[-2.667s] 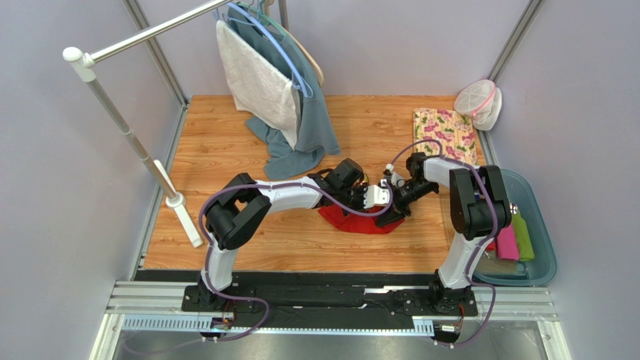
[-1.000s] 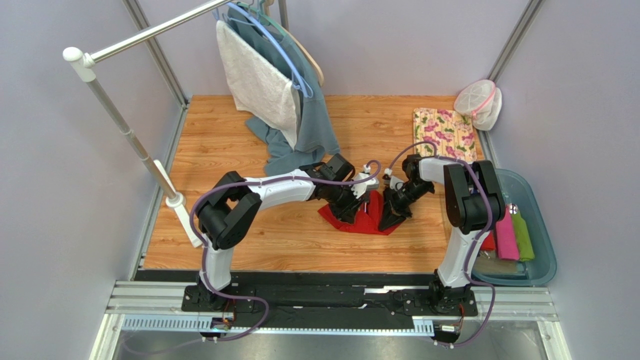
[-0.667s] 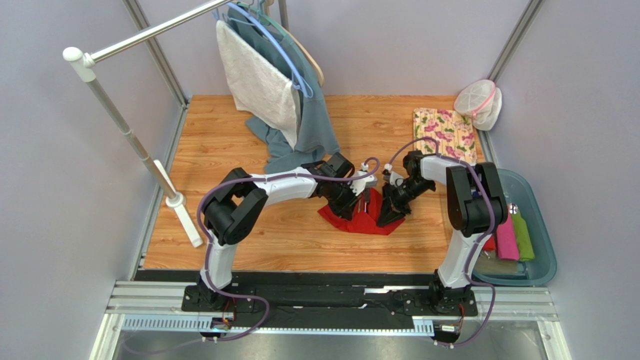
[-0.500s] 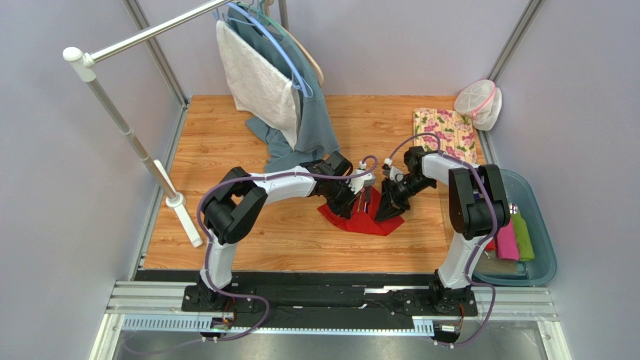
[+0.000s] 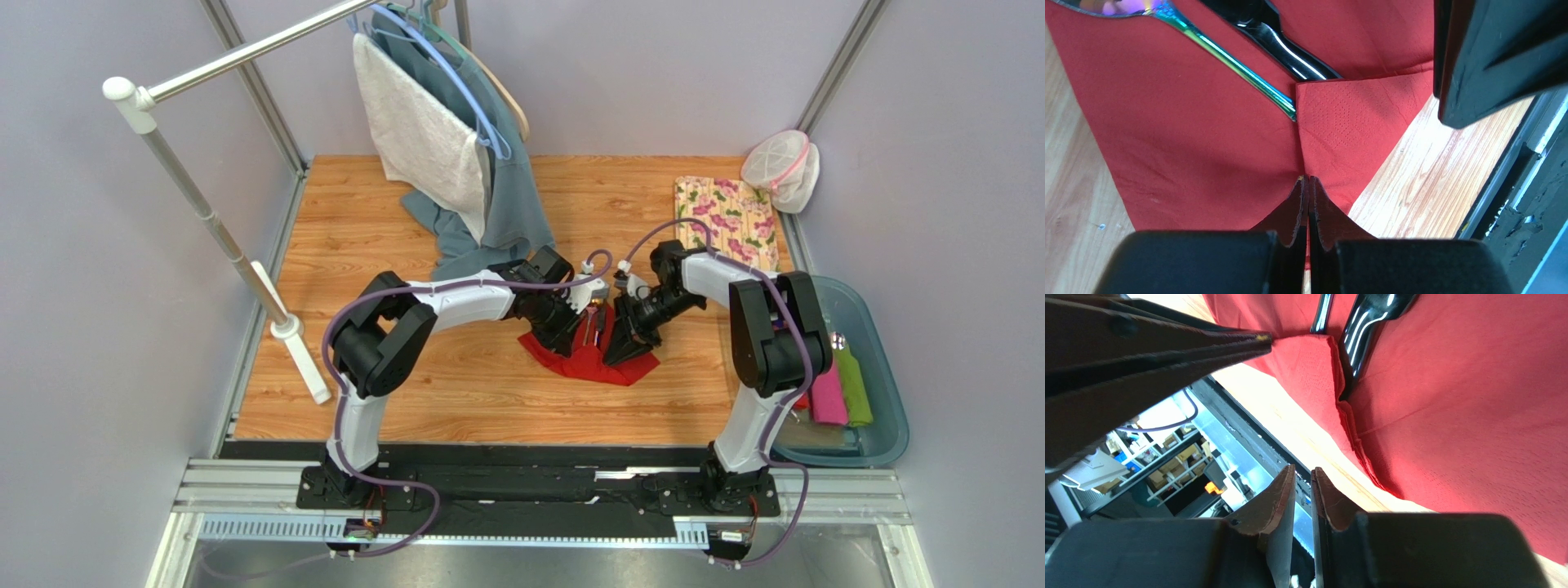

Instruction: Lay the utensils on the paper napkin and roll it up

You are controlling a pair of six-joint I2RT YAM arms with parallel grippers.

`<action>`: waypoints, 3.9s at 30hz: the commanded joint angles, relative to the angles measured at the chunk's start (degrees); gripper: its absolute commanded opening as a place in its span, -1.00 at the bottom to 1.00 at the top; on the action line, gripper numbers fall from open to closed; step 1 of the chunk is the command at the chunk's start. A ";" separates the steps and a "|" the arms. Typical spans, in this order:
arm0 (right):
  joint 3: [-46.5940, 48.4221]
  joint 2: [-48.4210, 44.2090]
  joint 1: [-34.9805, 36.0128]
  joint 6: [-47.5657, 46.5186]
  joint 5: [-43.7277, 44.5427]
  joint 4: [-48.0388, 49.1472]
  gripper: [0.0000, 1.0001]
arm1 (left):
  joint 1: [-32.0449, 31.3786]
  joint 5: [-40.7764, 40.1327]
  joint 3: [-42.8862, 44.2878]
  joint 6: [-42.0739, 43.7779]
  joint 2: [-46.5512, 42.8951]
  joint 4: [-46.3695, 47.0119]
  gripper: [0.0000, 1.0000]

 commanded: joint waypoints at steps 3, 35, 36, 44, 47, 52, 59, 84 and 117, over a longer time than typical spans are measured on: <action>-0.34 1.92 1.19 1.62 0.61 3.44 -0.66 | 1.22 2.19 0.64 -3.85 -0.45 2.72 -1.00; 2.83 7.29 1.19 3.73 14.15 6.69 -0.78 | 5.08 18.64 -4.54 -8.07 -2.04 3.52 -0.61; 2.83 7.29 1.19 3.64 14.15 6.69 -0.78 | 5.43 18.46 -4.81 -8.42 -1.25 3.69 -0.63; 3.70 7.47 1.19 2.76 13.72 6.52 -0.77 | 7.98 18.19 -4.55 -11.15 3.23 2.47 -0.71; 4.58 6.07 1.28 1.97 11.87 5.91 -0.74 | 7.90 18.19 -3.93 -11.59 4.11 2.20 -0.76; 3.27 0.62 1.10 0.48 5.39 4.41 -0.70 | 7.98 17.58 -3.93 -11.94 4.29 2.02 -0.84; -0.51 -4.58 1.89 1.18 1.50 4.93 -0.64 | 7.98 16.79 -4.46 -12.29 3.85 2.38 -0.90; -1.48 5.01 1.72 -0.40 10.11 5.99 -0.74 | 8.07 15.47 -6.48 -12.29 3.06 2.99 -0.95; 2.21 6.15 -0.04 -4.01 14.07 5.46 -0.75 | 7.63 21.80 -9.29 -26.67 -5.21 27.04 -0.76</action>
